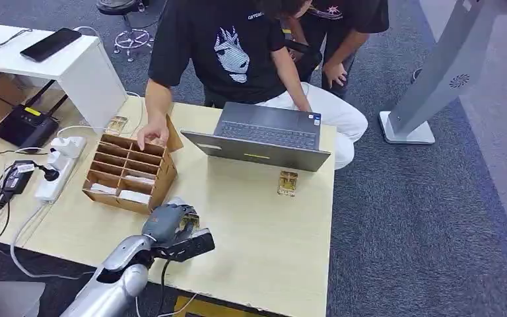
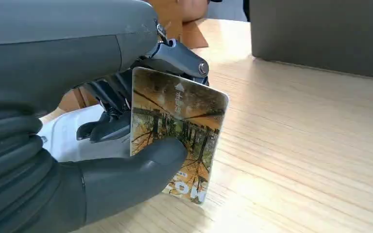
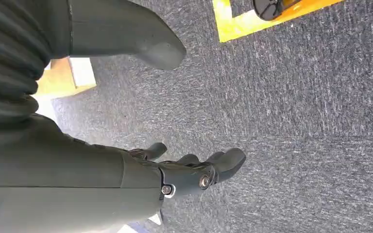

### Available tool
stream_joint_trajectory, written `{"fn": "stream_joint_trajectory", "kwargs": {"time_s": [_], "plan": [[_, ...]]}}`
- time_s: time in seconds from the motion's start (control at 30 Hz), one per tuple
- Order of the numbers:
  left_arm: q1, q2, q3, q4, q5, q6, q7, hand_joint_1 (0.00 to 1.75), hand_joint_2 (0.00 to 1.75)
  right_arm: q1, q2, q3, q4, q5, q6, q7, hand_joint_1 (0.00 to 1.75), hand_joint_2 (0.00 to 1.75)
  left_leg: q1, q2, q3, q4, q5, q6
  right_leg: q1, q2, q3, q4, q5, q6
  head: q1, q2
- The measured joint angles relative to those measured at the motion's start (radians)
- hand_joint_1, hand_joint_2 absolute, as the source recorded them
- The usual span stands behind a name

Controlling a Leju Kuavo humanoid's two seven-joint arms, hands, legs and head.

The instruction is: Pass the card to the sensor for recognition and then transmit it.

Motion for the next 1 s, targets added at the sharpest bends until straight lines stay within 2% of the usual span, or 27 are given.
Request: {"fn": "stream_joint_trajectory", "kwargs": {"time_s": [0.2,0.37,0.57,1.0], "plan": [[-0.001,0.001,0.015,-0.019,0.016,0.031,-0.01,1.75,1.75,0.0,0.0,-0.005,0.0,0.001,0.0,0.0,0.0,1.75,0.0,0.0,-0.001,0.0,0.0,0.0,0.0,0.0,-0.001,0.0,0.0,0.0,0.0,0.0],[-0.047,0.006,0.085,-0.157,0.074,0.034,-0.026,1.75,1.75,0.0,0.0,-0.011,0.0,0.01,-0.001,-0.01,0.0,1.75,0.0,0.0,-0.001,0.0,0.0,0.0,0.0,0.0,-0.001,0.0,0.0,0.0,0.0,0.0],[-0.116,0.009,0.147,-0.288,0.092,0.018,-0.026,1.75,1.75,0.0,0.0,-0.02,0.0,0.018,-0.001,-0.014,0.0,1.75,0.0,0.0,-0.001,0.0,0.0,0.0,0.0,0.0,0.0,0.0,0.0,0.0,0.0,0.0],[-0.162,0.006,0.184,-0.393,0.117,0.035,-0.038,1.75,1.75,0.0,0.0,-0.025,0.0,0.031,0.0,-0.014,0.0,1.75,0.0,0.0,-0.001,0.0,0.0,0.0,0.0,0.0,-0.001,0.0,0.0,0.0,0.0,0.0]]}}
